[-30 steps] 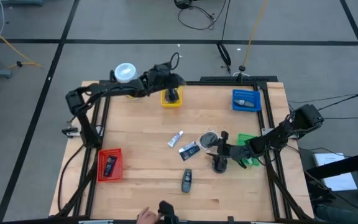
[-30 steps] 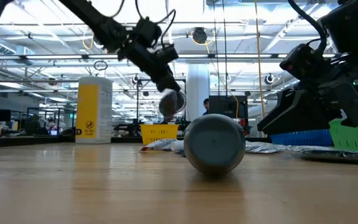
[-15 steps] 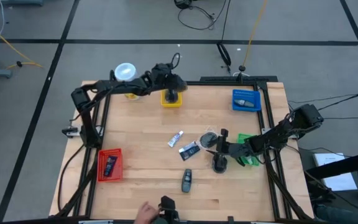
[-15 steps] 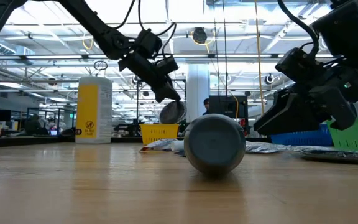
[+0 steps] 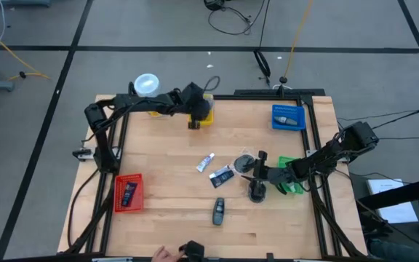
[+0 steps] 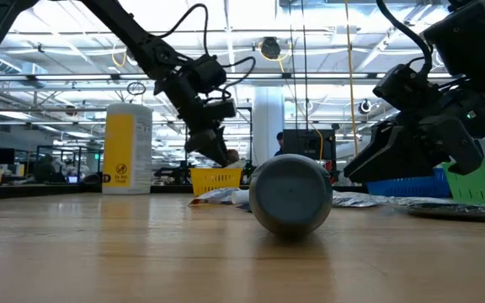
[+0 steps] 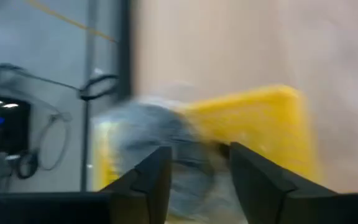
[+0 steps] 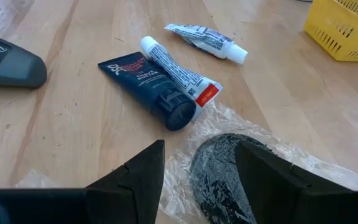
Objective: Pick & Place Travel size toiletries
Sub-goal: Put the hairbrush into the yellow bin
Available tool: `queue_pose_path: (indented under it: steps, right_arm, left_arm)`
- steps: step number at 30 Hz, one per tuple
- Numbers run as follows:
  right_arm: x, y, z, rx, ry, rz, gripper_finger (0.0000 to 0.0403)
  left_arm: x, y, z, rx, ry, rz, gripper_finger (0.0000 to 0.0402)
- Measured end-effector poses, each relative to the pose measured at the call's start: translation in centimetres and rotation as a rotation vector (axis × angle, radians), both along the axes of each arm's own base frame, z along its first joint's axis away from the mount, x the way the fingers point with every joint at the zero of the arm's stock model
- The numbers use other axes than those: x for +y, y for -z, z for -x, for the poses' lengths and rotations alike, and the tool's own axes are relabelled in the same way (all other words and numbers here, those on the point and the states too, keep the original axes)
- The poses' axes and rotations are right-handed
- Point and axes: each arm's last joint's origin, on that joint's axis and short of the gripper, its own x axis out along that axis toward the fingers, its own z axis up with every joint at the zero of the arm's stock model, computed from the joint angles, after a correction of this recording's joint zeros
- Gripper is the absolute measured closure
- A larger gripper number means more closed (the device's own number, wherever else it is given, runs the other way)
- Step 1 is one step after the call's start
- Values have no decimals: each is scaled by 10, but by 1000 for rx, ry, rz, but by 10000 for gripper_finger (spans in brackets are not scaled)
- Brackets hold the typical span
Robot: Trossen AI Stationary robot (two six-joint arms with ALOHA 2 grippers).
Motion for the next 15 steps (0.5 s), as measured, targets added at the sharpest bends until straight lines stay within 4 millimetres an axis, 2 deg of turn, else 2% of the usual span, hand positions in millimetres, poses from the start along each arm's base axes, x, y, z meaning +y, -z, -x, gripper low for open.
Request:
queue_pose_path:
  steps: [8, 11, 15]
  right_arm:
    - [0, 0, 0, 0, 1, -2, 216]
    - [0, 0, 0, 0, 1, -2, 216]
    - [0, 0, 0, -1, 3, -1, 216]
  left_arm:
    - [-21, -3, -10, -2, 31, 1, 208]
    - [-18, -12, -13, -107, -116, 1, 209]
    - [1, -24, -12, -341, -360, 81, 237]
